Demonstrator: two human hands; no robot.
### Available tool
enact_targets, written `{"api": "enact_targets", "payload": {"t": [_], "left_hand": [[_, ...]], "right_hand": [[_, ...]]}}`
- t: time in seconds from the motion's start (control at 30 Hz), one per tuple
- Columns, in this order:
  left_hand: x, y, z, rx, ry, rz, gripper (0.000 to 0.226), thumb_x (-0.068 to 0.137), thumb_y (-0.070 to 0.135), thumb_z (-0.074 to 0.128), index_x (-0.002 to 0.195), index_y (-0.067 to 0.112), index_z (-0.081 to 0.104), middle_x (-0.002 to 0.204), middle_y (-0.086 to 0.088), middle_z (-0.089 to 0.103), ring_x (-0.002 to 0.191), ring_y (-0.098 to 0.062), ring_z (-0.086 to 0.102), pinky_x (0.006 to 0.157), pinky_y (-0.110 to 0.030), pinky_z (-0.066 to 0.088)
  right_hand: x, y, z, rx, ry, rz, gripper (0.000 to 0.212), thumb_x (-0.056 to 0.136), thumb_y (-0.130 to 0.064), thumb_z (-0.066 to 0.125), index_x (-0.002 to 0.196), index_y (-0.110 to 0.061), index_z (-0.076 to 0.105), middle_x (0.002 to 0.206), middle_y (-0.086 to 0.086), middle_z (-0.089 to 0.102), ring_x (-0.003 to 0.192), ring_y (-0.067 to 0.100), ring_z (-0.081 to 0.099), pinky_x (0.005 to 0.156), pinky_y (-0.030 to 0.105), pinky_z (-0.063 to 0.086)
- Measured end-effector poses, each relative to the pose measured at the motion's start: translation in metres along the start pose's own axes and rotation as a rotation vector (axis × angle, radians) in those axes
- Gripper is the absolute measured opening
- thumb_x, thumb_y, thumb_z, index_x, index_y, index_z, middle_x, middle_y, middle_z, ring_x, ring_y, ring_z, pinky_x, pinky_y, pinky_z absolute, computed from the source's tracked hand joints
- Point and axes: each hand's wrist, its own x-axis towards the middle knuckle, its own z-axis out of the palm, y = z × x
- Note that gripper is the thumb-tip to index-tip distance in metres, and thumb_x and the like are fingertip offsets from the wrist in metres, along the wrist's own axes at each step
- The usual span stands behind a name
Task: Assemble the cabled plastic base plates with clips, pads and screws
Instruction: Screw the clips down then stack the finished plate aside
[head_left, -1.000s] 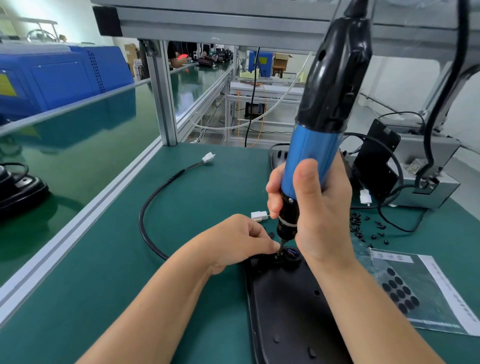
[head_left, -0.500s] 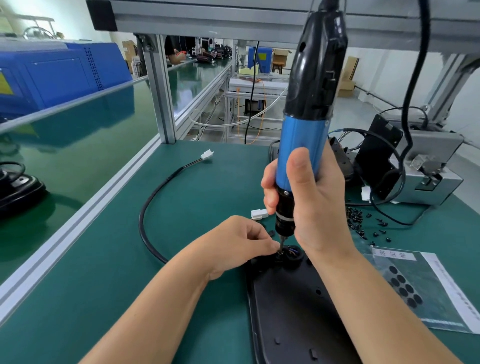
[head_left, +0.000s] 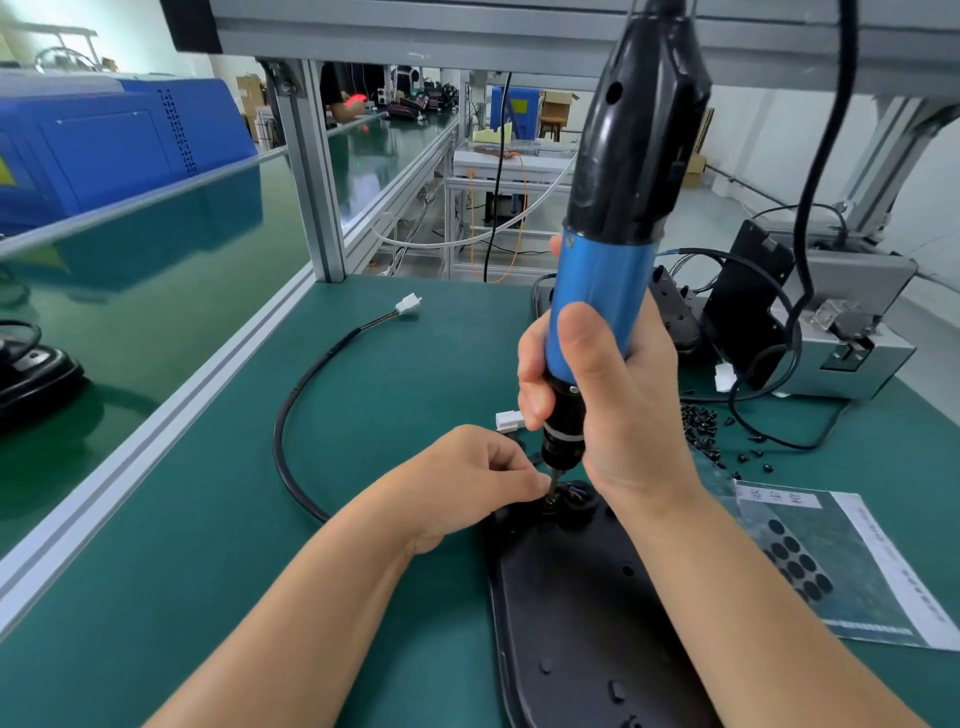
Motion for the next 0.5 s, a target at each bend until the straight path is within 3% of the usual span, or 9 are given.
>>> {"api": "enact_targets", "payload": {"t": [0.1,0.2,0.3,0.37,0.5], "left_hand": [[0.0,-0.001,0.0,-0.022,0.002,0.001,0.027,0.084,0.013,0.068,0.059,0.015,0.057,0.055,0.007,0.051,0.053,-0.005,0.043,0.052,-0.01,0.037],[-0.001,-0.002,0.002,-0.015,-0.008,0.014,0.029,0.086,0.013,0.067,0.059,0.019,0.058,0.052,0.012,0.051,0.051,-0.002,0.042,0.052,-0.01,0.035],[-0.002,-0.003,0.003,0.057,0.01,0.039,0.029,0.087,0.017,0.065,0.06,0.022,0.057,0.049,0.016,0.049,0.049,-0.001,0.039,0.051,-0.011,0.033],[-0.002,-0.004,0.004,0.096,0.026,0.05,0.027,0.088,0.02,0.064,0.062,0.024,0.057,0.05,0.017,0.048,0.05,-0.001,0.039,0.052,-0.012,0.033],[-0.005,-0.004,0.006,0.116,0.051,0.071,0.025,0.088,0.021,0.063,0.064,0.023,0.057,0.056,0.014,0.049,0.052,-0.002,0.039,0.053,-0.014,0.033]], "right_hand": [[0.001,0.0,-0.004,0.015,-0.036,0.055,0.033,0.08,-0.052,0.067,0.098,-0.027,0.056,0.065,0.0,0.059,0.044,0.017,0.049,0.051,0.027,0.044],[0.002,0.0,-0.014,0.001,-0.089,0.113,0.025,0.084,-0.036,0.062,0.1,-0.018,0.058,0.065,0.0,0.058,0.046,0.018,0.051,0.055,0.029,0.045],[0.005,-0.002,-0.021,0.053,-0.193,0.15,0.028,0.083,-0.032,0.065,0.11,-0.029,0.062,0.065,0.0,0.056,0.049,0.017,0.051,0.057,0.032,0.045],[0.008,-0.002,-0.023,0.1,-0.243,0.178,0.026,0.08,-0.033,0.07,0.102,-0.023,0.063,0.064,-0.001,0.055,0.049,0.015,0.05,0.056,0.032,0.044],[0.012,0.003,-0.021,0.232,-0.288,0.239,0.045,0.072,-0.041,0.077,0.107,-0.021,0.057,0.064,0.0,0.052,0.047,0.013,0.047,0.052,0.028,0.043]]}}
